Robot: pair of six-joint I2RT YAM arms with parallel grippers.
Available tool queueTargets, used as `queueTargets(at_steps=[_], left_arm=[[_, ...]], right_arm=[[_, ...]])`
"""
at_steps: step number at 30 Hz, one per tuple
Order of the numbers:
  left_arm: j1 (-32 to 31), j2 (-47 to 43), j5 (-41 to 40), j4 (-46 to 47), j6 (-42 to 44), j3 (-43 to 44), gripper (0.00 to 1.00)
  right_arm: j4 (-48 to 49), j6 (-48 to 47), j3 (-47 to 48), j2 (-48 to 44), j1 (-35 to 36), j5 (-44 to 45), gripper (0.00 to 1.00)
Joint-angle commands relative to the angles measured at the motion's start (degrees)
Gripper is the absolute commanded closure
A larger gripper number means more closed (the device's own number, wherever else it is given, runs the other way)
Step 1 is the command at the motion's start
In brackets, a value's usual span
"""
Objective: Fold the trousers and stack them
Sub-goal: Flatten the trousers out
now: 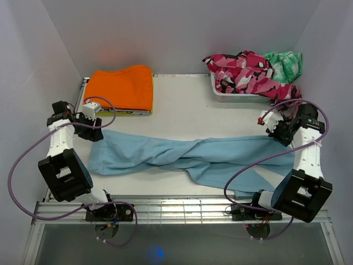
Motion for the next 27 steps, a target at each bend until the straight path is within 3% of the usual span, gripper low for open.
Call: queueTargets(at_steps=[1, 5, 9, 13, 17, 20, 21, 27], left_arm=[[0.71, -3.4, 2.76, 0.79, -0.79, 0.73, 0.31], [2.72, -4.63, 5.31, -4.3, 3.07, 1.7, 0.29], [4.75, -5.68, 6.55, -13.44, 12.36, 0.48, 0.29], [6.25, -9.37, 4.79, -18.97, 21.58, -5.67, 0.28], [6.16, -13.68, 3.12, -16.98, 26.46, -13.58, 0.28], [6.16, -12.73, 3.38, -11.27, 20.35, -13.43, 0.29], [6.16, -10.28, 5.64, -10.56, 18.39, -11.76, 0.3], [5.81, 0.71, 15.51, -4.59, -1.62, 6.08, 0.29]], right_arm=[[-2.28, -2.33, 6.34, -0.48, -2.54, -4.03, 0.92], [-4.29, 1.27, 13.72, -0.13, -5.0, -8.95, 0.92], [-6.32, 4.87, 18.56, -1.01, -5.01, -13.96, 0.92], [-7.03, 8.12, 22.34, -1.27, -5.0, -15.73, 0.92], [-4.4, 10.15, 24.46, -3.2, -5.0, -16.43, 0.92], [-5.26, 7.09, 21.92, -6.88, -5.0, -17.31, 0.92], [-6.66, 1.42, 19.56, -7.86, -5.0, -17.49, 0.92], [-7.82, -13.21, 4.09, -18.05, -5.09, -10.92, 0.92]])
